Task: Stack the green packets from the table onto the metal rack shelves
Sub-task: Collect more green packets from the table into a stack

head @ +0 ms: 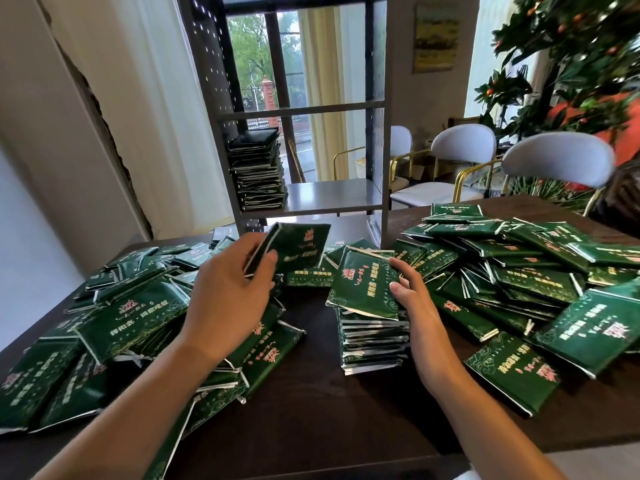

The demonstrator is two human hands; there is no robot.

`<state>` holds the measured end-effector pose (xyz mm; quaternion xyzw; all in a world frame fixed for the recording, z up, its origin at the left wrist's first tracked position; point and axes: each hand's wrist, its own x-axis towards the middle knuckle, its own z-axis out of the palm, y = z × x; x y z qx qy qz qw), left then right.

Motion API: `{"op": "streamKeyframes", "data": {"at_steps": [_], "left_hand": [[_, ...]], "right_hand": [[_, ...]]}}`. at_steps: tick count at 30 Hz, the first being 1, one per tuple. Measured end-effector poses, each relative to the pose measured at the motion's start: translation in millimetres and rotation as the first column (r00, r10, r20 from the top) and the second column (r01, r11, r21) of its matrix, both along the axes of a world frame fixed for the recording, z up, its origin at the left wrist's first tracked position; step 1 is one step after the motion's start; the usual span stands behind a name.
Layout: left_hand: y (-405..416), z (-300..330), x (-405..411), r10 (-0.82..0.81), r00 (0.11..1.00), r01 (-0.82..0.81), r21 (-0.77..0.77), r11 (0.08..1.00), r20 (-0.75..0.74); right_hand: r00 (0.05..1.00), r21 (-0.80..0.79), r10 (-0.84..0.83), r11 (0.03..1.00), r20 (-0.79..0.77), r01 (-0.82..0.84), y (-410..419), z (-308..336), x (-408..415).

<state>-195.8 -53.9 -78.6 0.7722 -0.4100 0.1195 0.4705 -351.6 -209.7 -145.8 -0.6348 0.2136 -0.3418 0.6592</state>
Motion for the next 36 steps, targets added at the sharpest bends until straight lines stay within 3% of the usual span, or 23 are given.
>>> {"op": "streamKeyframes", "data": {"at_steps": [3, 5, 7, 9, 11, 15, 19, 24, 27, 32, 36], "left_hand": [[-7, 8, -15, -0.028, 0.995, 0.034, -0.069, 0.997, 0.092], [-13, 14, -18, -0.028, 0.997, 0.038, -0.137, 0.99, 0.073], [-22, 19, -14, -0.059, 0.985, 0.025, -0.204, 0.979, -0.165], [-30, 24, -13, -0.201, 0.851, 0.063, -0.285, 0.956, -0.486], [-34, 26, -18, -0.315, 0.71, 0.11, -0.342, 0.933, -0.63], [-35, 20, -20, -0.403, 0.656, 0.184, -0.382, 0.906, -0.638], [-37, 21, -19, -0.302, 0.759, 0.185, -0.255, 0.949, -0.577], [-38, 35, -17, -0.386, 0.709, 0.158, -0.401, 0.902, -0.59], [-45, 37, -13, -0.423, 0.631, 0.129, -0.45, 0.884, -0.65], [-62, 26, -11, -0.336, 0.551, 0.139, -0.314, 0.939, -0.763], [-69, 15, -11, -0.208, 0.614, 0.167, -0.131, 0.977, -0.762]], "right_hand": [[1.0, 0.0, -0.011, 1.0, -0.003, 0.011, 1, 3, 0], [1.0, 0.0, -0.014, 1.0, -0.003, 0.014, 1, 3, 0], [1.0, 0.006, -0.012, 1.0, -0.005, 0.012, 0, 1, -1], [1.0, 0.008, -0.012, 1.0, -0.012, 0.012, -2, -1, -1], [1.0, 0.016, -0.012, 1.0, -0.02, 0.013, -3, -2, 0], [1.0, 0.017, 0.001, 1.0, -0.004, -0.001, -3, -2, 0], [1.0, -0.003, 0.013, 1.0, 0.007, -0.013, -3, -3, 0], [1.0, 0.003, 0.014, 1.0, 0.012, -0.014, -3, -2, 2], [1.0, 0.015, 0.021, 1.0, 0.016, -0.021, -4, -3, 3], [1.0, 0.018, 0.005, 1.0, 0.003, -0.005, -6, -7, 3], [1.0, 0.016, 0.006, 1.0, 0.009, -0.006, -6, -9, 4]]}}
